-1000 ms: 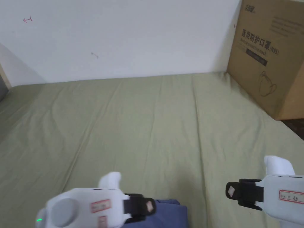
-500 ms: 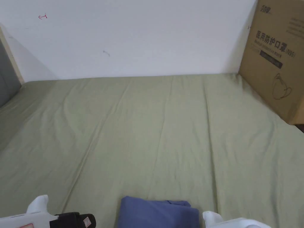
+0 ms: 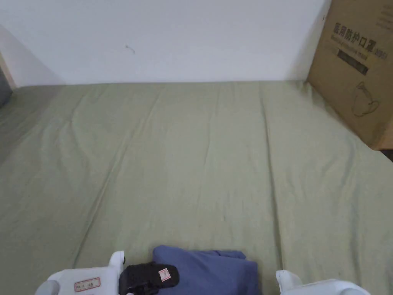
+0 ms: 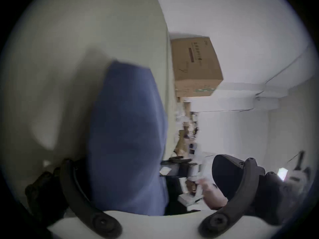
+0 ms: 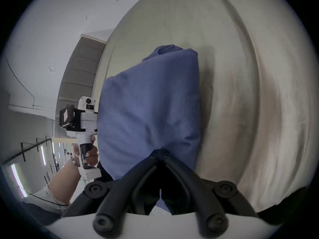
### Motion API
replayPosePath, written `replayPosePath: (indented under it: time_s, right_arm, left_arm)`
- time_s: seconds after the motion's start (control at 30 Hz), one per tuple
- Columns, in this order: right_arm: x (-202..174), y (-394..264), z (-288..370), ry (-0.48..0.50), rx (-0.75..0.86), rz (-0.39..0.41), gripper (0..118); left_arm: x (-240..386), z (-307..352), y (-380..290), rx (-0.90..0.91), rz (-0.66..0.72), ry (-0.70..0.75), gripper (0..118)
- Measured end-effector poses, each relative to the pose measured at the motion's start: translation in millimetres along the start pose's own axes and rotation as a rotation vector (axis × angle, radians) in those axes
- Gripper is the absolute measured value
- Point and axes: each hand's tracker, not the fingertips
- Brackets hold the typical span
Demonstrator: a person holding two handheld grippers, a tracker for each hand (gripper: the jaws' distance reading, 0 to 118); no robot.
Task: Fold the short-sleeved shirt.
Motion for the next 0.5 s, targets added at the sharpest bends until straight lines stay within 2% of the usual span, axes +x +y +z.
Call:
replayPosePath:
  time_s: [0.07, 0.1, 0.13, 0.17, 0.2, 0.23, 0.27, 0.3, 0.33, 0.37, 0.43, 0.5]
  right_arm:
    - [0, 0, 0, 0.007, -0.003, -0.006, 0]
    - [1, 0, -1, 0.009, -0.004, -0.015, 0]
    - [1, 0, -1, 0.014, -0.002, -0.025, 0]
    - [2, -1, -2, 0.021, 0.0, -0.037, 0]
    - [4, -1, -3, 0.031, 0.002, -0.052, 0]
    - [5, -1, -3, 0.045, 0.015, -0.077, 0]
    - [7, -2, -4, 0.056, 0.018, -0.094, 0]
    - [8, -3, -4, 0.067, 0.021, -0.114, 0]
    - [6, -4, -2, 0.111, 0.041, -0.151, 0]
    - [3, -5, -1, 0.083, 0.056, -0.172, 0]
    - [-8, -5, 2, 0.03, 0.061, -0.14, 0]
    - [-21, -2, 8, -0.041, 0.076, -0.066, 0]
  left_arm:
    - [-11, -16, -3, -0.038, 0.121, -0.1, 118]
    - [-14, -21, -4, -0.053, 0.128, -0.112, 115]
    - [-12, -22, -4, -0.052, 0.098, -0.093, 102]
    - [-8, -20, -4, -0.065, 0.049, -0.064, 102]
    - [-8, -19, -5, -0.081, 0.024, -0.046, 94]
    - [-7, -15, -4, -0.088, -0.012, 0.019, 72]
    - [-7, -12, -4, -0.089, -0.044, 0.098, 31]
    - [-10, -10, -4, -0.087, -0.091, 0.29, 24]
    - [-17, -7, -8, -0.098, -0.083, 0.287, 24]
    - [-12, -3, -9, -0.058, -0.016, 0.142, 24]
    - [8, -6, -11, -0.066, -0.108, 0.272, 24]
    - [38, -6, -19, -0.047, -0.207, 0.319, 23]
